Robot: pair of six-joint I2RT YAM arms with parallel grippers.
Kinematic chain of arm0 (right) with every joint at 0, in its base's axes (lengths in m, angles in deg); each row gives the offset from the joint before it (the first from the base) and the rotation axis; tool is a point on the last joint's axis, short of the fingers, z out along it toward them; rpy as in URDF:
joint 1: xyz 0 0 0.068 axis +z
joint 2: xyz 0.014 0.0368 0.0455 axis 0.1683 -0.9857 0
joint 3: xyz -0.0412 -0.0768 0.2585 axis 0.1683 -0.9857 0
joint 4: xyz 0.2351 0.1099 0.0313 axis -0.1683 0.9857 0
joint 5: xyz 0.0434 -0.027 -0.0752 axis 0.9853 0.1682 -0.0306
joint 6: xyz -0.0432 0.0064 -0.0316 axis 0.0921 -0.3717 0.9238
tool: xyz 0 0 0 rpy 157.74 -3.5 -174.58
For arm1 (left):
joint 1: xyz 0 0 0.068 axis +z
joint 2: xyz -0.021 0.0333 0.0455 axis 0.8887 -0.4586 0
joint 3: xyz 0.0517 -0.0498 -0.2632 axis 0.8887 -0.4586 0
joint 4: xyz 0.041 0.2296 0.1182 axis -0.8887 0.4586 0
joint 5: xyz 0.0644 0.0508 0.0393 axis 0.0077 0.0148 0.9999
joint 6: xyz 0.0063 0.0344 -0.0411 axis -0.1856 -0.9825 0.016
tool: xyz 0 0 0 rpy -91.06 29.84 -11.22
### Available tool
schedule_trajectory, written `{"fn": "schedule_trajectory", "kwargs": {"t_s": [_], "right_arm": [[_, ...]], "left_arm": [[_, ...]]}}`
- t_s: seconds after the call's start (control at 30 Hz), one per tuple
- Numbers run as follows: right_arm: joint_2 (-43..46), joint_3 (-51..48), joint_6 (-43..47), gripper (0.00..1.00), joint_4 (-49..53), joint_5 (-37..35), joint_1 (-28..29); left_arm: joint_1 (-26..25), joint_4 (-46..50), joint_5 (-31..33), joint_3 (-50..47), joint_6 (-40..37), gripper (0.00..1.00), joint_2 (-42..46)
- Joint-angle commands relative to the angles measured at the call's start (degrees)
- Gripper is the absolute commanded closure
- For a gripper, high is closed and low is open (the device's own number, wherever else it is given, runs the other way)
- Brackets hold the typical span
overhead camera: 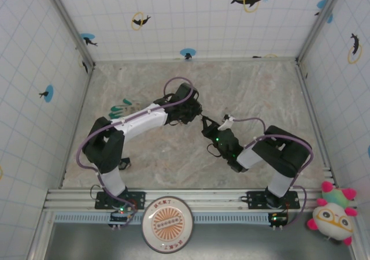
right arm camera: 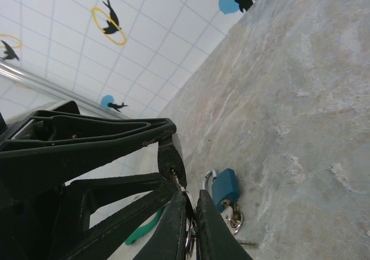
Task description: Unlock with the key
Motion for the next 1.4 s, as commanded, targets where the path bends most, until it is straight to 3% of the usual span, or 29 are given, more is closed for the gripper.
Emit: {"fn": "schedule_trajectory", "kwargs": {"t_s": [0.0, 0.3, 0.7, 1.0, 1.37], "right_arm": [[2.35, 3.74, 2.41, 1.0, 3.07, -1.0, -0.2], [-0.71, 4.51, 4.3, 1.0, -5.87, 0.28, 0.94], [0.19, 9.53, 11.9, 1.0, -0.22, 2.94, 1.85], [-2.54, 10.2, 9.07, 1.0, -3.33, 4.54, 0.55], [-4.56, 11.88, 3.75, 0.99, -2.43, 13.32, -5.07]], "left_arm": [[-2.9, 1.89, -3.14, 2.35, -0.83, 1.0, -1.24], [-4.04, 3.17, -1.8, 3.78, -0.84, 1.0, -1.74], [-4.51, 3.79, -3.01, 5.01, -0.95, 1.0, -2.85], [-4.55, 2.56, -3.69, 4.57, -0.51, 1.0, -1.91], [-4.75, 0.53, -5.71, 4.41, -4.39, 1.0, -0.38]]}}
